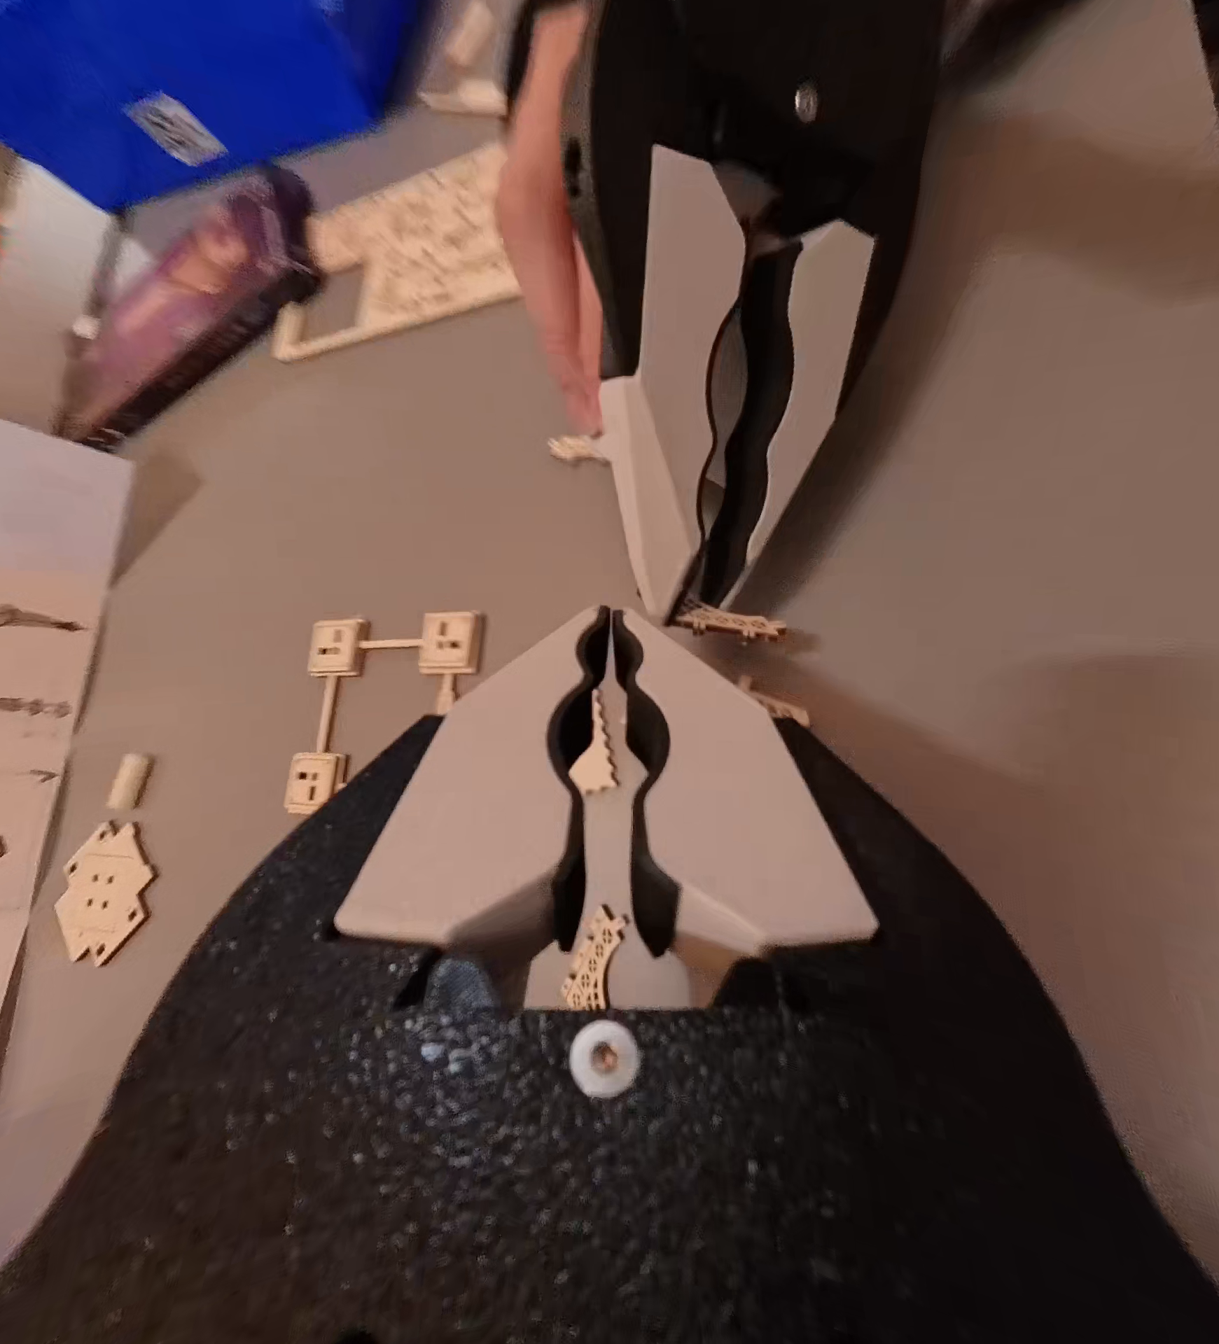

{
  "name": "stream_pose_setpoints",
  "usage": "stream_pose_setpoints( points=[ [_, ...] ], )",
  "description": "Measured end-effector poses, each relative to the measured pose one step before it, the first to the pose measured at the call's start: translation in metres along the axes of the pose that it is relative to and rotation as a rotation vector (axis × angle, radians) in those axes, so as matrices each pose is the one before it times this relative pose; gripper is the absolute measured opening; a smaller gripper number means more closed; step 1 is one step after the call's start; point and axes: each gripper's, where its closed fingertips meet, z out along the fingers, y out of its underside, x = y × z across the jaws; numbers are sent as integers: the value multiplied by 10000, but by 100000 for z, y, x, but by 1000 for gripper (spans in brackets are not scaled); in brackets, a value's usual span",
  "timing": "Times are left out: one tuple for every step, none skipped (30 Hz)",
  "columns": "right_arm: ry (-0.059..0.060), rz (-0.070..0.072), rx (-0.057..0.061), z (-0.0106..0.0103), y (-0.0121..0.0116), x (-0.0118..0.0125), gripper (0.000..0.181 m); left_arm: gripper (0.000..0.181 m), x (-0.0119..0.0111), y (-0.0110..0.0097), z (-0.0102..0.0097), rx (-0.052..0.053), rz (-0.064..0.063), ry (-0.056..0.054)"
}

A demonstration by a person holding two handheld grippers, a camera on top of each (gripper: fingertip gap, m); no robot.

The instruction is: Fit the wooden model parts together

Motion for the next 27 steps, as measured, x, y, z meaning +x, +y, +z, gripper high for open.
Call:
stream_pose_setpoints(
  points=[
    [344, 442, 368, -699, 162, 867, 10, 2, -704, -601, -452, 535, -293, -403],
    [295, 237, 41, -507, 543, 767, 10, 6, -758, -439, -395, 446, -222, -430],
    [224, 4, -348, -270, 1010, 570, 10, 8, -828, -258, -354, 295, -276, -476],
    [174, -193, -356, -118, 852, 343, 10, 11, -502, -137, -305, 157, -343, -268],
    [22, -205, -291, 8, 569, -12, 10, 13, 170, 48, -270, 19, -287, 126],
    [-26, -152, -208, 77, 315, -166, 10, 13, 231, 362, -286, -210, -239, 104],
    [-110, -145, -131, 134, 73, -317, 10, 14, 173, 664, -348, -423, -218, -29],
    [-87, -153, -97, 131, -31, -283, 10, 17, 722, 773, -385, -486, -190, 205],
    [-133, -133, -88, 128, -63, -306, 11, 17, 1258, 863, -322, -493, -183, 407],
    [-119, -100, -33, 97, -157, -253, 11, 17, 1301, 1021, -139, -558, -105, 326],
    [-121, -125, 82, 50, -327, -232, 11, 17, 1291, 1014, 49, -495, 170, 274],
    [-239, -104, 115, 32, -323, -370, 10, 17, 1181, 857, 190, -334, 453, 213],
    [-123, -42, 66, 34, -197, -156, 11, 18, 587, 821, 226, -310, 460, -70],
    [12, -48, 11, -7, -72, 62, 11, 17, -52, 932, 181, -442, 129, -288],
    [10, -43, -68, 1, 76, 82, 11, 17, -198, 917, 187, -542, -291, -186],
    [11, -36, -90, 2, 149, 33, 10, 16, -106, 442, 246, -331, -486, -34],
    [-8, -24, -47, 17, 93, -51, 11, 16, 228, -86, 282, -17, -418, 171],
    [-44, 1, -27, 2, 42, -111, 11, 15, 437, -384, 217, 178, -271, 293],
    [-14, 12, -17, -38, 19, -62, 11, 15, 313, -423, 212, 171, -190, 194],
    [1, 28, 13, -74, -14, -21, 11, 15, 190, -425, 227, 112, -236, 98],
    [-58, 60, 61, -100, -53, -86, 11, 14, 460, -435, 243, 74, -232, 219],
    [-58, 91, 98, -100, -74, -54, 11, 14, 570, -567, 256, 161, -173, 241],
    [-13, 73, 111, -127, -54, 17, 11, 15, 427, -627, 305, 222, -137, 138],
    [-34, 55, 78, -112, 15, 3, 11, 16, 347, -563, 282, 223, -68, 128],
    [-66, 44, 40, -106, 94, -49, 11, 18, 279, -502, 107, 237, 35, 126],
    [-57, 4, 41, -103, 119, -73, 10, 18, 24, -582, -142, 294, 74, -4],
    [-97, 15, 70, -119, 83, -132, 10, 18, -4, -814, -414, 445, 150, 14]
  ],
)
